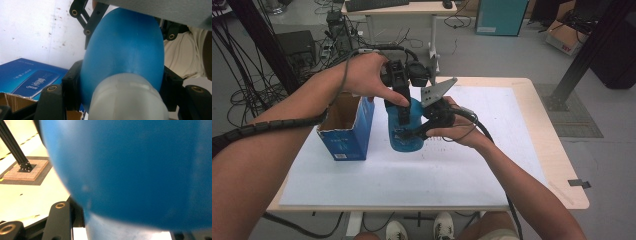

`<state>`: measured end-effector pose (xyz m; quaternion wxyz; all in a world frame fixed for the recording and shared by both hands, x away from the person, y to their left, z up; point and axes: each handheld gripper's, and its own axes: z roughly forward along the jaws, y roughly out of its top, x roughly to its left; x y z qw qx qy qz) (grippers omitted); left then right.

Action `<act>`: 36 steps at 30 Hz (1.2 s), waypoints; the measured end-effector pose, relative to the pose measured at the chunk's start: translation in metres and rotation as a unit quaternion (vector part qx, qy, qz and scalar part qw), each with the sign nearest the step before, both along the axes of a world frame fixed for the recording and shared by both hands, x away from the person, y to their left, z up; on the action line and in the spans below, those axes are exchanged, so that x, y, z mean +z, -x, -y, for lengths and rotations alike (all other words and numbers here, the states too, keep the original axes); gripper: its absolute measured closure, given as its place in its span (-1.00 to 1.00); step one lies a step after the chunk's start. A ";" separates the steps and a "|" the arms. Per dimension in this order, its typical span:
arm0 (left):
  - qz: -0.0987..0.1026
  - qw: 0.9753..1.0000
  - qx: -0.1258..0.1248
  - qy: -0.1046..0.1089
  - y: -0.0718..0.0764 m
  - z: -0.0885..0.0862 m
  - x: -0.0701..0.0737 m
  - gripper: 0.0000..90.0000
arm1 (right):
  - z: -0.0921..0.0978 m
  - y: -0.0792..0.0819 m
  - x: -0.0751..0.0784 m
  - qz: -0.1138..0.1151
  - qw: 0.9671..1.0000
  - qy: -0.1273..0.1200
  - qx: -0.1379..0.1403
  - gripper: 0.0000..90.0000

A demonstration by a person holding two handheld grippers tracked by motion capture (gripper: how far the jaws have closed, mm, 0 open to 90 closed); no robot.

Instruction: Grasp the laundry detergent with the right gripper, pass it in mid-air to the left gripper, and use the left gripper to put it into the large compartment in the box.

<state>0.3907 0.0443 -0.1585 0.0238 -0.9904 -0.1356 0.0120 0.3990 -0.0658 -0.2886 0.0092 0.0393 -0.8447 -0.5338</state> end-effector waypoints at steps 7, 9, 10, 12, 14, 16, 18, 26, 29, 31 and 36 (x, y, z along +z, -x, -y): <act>-0.006 1.000 0.002 0.001 -0.001 0.000 0.000 -0.20 | 0.000 0.000 0.000 -0.006 1.000 0.000 0.001 -0.05; -0.004 1.000 0.004 0.001 -0.001 -0.001 -0.001 -0.20 | -0.001 0.000 -0.001 -0.008 1.000 0.002 0.002 -0.05; -0.004 1.000 0.004 0.001 -0.001 -0.001 -0.001 -0.20 | -0.001 0.000 -0.001 -0.008 1.000 0.002 0.002 -0.05; -0.005 1.000 0.004 0.002 -0.001 -0.001 -0.002 -0.20 | -0.001 0.000 -0.001 -0.010 1.000 0.002 0.006 -0.05; -0.010 1.000 0.006 0.001 -0.002 -0.001 -0.001 -0.20 | -0.002 -0.001 -0.002 -0.005 1.000 -0.001 0.007 -0.05; -0.009 1.000 0.005 0.001 -0.002 -0.001 -0.002 -0.20 | -0.003 -0.001 -0.002 -0.008 1.000 -0.002 0.006 -0.05; -0.009 1.000 0.005 0.001 -0.002 -0.001 -0.003 -0.20 | -0.003 -0.002 -0.003 -0.003 1.000 -0.001 0.008 -0.05; -0.011 1.000 0.006 0.002 -0.003 -0.001 -0.003 -0.20 | -0.003 -0.002 -0.004 -0.006 1.000 -0.003 0.009 -0.06; -0.007 1.000 0.005 0.003 -0.003 -0.002 -0.004 -0.20 | -0.003 -0.002 -0.004 -0.007 1.000 -0.001 0.007 -0.06; -0.011 1.000 0.004 0.000 -0.003 -0.002 -0.003 -0.20 | -0.004 -0.002 -0.004 -0.005 1.000 -0.002 0.008 -0.06; -0.011 1.000 0.004 0.002 -0.002 -0.002 -0.002 -0.19 | -0.004 -0.002 -0.004 -0.004 1.000 -0.004 0.007 -0.06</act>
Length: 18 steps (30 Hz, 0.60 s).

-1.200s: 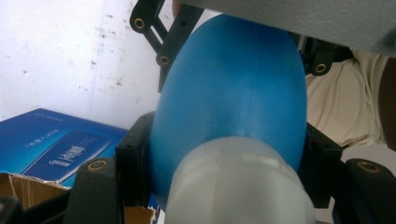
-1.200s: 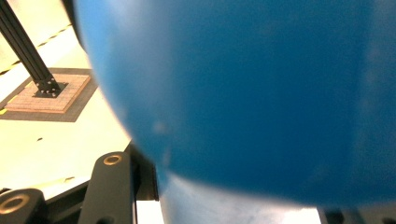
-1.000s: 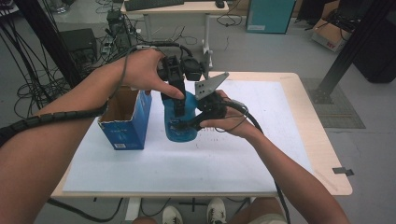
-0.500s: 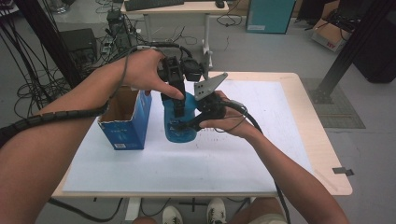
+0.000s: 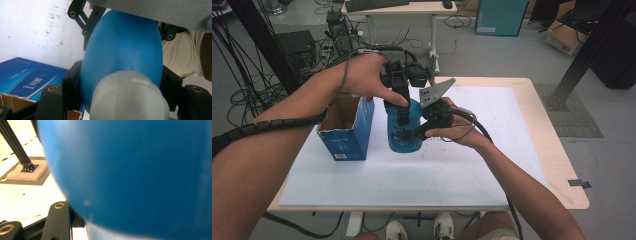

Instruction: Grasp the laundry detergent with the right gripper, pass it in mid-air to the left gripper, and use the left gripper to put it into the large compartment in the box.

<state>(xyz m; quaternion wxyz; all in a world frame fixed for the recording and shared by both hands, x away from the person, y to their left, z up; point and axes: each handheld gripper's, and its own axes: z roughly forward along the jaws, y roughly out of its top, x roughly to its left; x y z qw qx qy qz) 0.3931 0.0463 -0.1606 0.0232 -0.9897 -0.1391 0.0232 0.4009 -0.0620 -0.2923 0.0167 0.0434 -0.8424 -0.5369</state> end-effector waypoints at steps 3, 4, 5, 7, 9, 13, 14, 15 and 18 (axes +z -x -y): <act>0.006 1.000 0.000 0.001 0.001 0.000 0.000 -0.19 | 0.000 0.000 0.000 0.000 1.000 -0.001 -0.002 -0.06; 0.003 1.000 0.000 0.000 0.001 0.000 0.001 -0.19 | 0.000 0.000 0.001 0.000 1.000 -0.001 -0.002 -0.06; 0.011 1.000 0.001 0.002 0.001 0.000 0.000 -0.19 | 0.000 0.000 0.001 0.000 1.000 -0.001 -0.002 -0.06; 0.004 1.000 0.002 0.000 0.001 0.000 0.001 -0.19 | 0.001 0.000 0.001 0.000 1.000 -0.001 -0.002 -0.06; 0.005 1.000 0.001 0.000 0.001 0.000 0.001 -0.19 | 0.001 0.000 0.001 0.001 1.000 -0.001 -0.002 -0.06; 0.004 1.000 0.002 0.000 0.001 0.001 0.002 -0.19 | 0.001 0.000 0.001 0.002 1.000 -0.004 -0.001 -0.06; 0.004 1.000 0.002 0.000 0.001 0.001 0.002 -0.19 | 0.001 0.000 0.001 0.002 1.000 -0.004 -0.001 -0.06; 0.004 1.000 0.000 0.000 0.001 0.001 0.002 -0.19 | 0.001 0.000 0.001 -0.001 1.000 -0.002 -0.001 -0.06; 0.004 1.000 -0.001 -0.001 0.001 0.001 0.001 -0.19 | 0.001 0.000 0.001 -0.002 1.000 -0.001 -0.001 -0.06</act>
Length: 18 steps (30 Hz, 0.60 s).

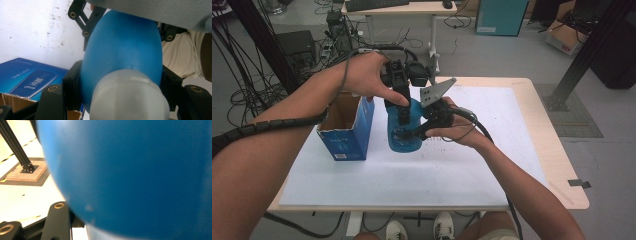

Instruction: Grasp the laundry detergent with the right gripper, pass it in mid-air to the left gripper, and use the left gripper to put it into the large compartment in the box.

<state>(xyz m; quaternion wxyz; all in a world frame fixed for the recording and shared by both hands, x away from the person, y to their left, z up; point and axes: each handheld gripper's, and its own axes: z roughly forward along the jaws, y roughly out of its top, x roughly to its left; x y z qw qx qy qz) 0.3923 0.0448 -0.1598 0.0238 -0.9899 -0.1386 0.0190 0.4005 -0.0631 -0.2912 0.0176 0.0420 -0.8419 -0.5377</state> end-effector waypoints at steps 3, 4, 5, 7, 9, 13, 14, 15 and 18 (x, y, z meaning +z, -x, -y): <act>-0.001 1.000 0.002 0.001 0.000 0.000 0.000 -0.19 | 0.000 0.000 0.000 0.005 1.000 0.000 0.000 -0.06; -0.002 1.000 0.002 0.001 0.000 0.000 0.000 -0.19 | 0.000 0.000 0.000 0.002 1.000 0.002 0.000 -0.06; 0.000 1.000 0.002 0.001 0.001 0.000 0.000 -0.19 | 0.000 0.000 0.000 0.002 1.000 0.001 0.000 -0.07; -0.001 1.000 0.001 -0.001 0.000 0.000 0.001 -0.19 | 0.000 0.000 0.000 0.002 1.000 0.000 0.000 -0.07; -0.004 1.000 0.001 0.000 0.000 0.000 0.001 -0.19 | 0.000 0.000 0.001 0.004 1.000 0.000 0.000 -0.07; 0.005 1.000 0.001 0.002 0.001 0.001 0.001 -0.19 | 0.001 0.001 0.001 0.003 1.000 -0.001 -0.002 -0.07; -0.003 1.000 0.001 0.001 0.000 0.001 0.002 -0.19 | 0.001 0.001 0.001 0.002 1.000 -0.001 -0.002 -0.07; 0.000 1.000 0.002 0.001 0.000 0.000 0.002 -0.19 | 0.001 0.001 0.001 0.003 1.000 -0.002 -0.002 -0.08; -0.001 1.000 0.001 0.002 0.000 0.000 0.002 -0.19 | 0.001 0.001 0.001 0.003 1.000 -0.003 -0.003 -0.08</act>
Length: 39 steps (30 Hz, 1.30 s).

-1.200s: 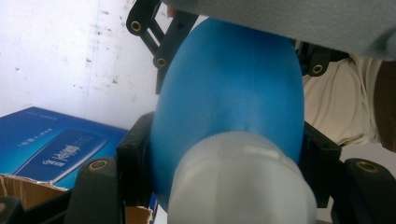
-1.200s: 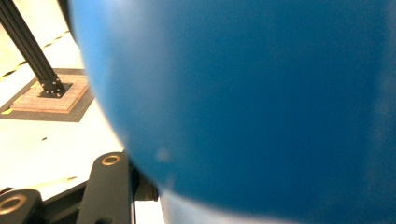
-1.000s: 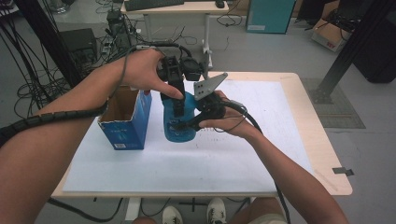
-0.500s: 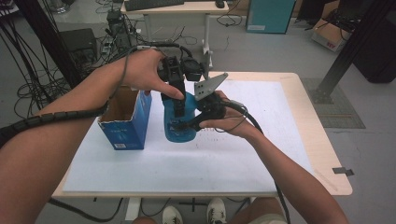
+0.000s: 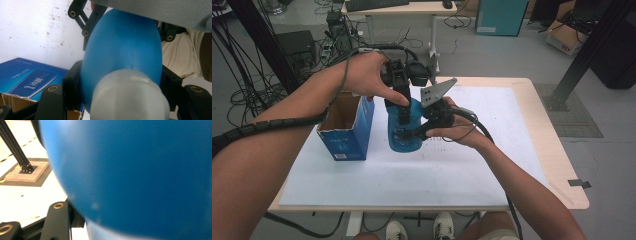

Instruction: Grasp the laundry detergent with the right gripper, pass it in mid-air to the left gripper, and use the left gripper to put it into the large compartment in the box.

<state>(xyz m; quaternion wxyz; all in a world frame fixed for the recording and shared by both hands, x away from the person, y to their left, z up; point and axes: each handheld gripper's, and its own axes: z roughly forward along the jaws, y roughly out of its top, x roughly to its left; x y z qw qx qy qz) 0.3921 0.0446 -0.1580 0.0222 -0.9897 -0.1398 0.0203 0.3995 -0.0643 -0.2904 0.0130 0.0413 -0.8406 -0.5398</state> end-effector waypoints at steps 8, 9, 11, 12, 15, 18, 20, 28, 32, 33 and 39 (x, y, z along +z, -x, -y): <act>-0.002 1.000 0.004 0.000 -0.001 -0.003 0.002 -0.19 | 0.002 0.000 -0.001 0.003 1.000 0.003 -0.001 -0.32; 0.001 1.000 0.005 -0.002 -0.001 -0.004 0.002 -0.19 | 0.003 0.001 -0.001 0.003 1.000 0.003 -0.010 -0.36; 0.003 1.000 0.014 -0.004 -0.001 -0.005 0.003 -0.19 | 0.007 0.001 -0.001 0.005 1.000 0.019 -0.022 -0.56; 0.004 1.000 0.016 -0.005 -0.001 -0.005 0.003 -0.19 | 0.008 0.000 -0.001 -0.001 0.999 0.028 -0.028 -0.62; 0.007 1.000 0.024 -0.006 -0.003 -0.007 0.005 -0.19 | 0.013 0.000 -0.002 -0.027 0.997 0.048 -0.050 -0.81; 0.019 0.999 0.036 -0.007 -0.005 -0.010 0.011 -0.19 | 0.022 -0.002 -0.001 -0.034 0.994 0.074 -0.074 -0.84; 0.020 0.999 0.040 -0.006 -0.006 -0.011 0.013 -0.19 | 0.025 -0.003 0.000 -0.039 0.993 0.076 -0.079 -0.85; 0.031 0.995 0.091 -0.005 -0.014 -0.018 0.028 -0.19 | 0.057 -0.007 0.004 -0.029 0.984 0.102 -0.143 -0.84; 0.048 0.991 0.126 -0.001 -0.018 -0.021 0.036 -0.19 | 0.080 -0.013 0.005 -0.034 0.977 0.120 -0.173 -0.82; 0.050 0.990 0.132 -0.002 -0.019 -0.023 0.038 -0.19 | 0.086 -0.014 0.006 -0.033 0.976 0.120 -0.179 -0.82; 0.069 0.982 0.174 -0.006 -0.026 -0.034 0.056 -0.19 | 0.111 -0.018 0.013 -0.037 0.968 0.126 -0.212 -0.82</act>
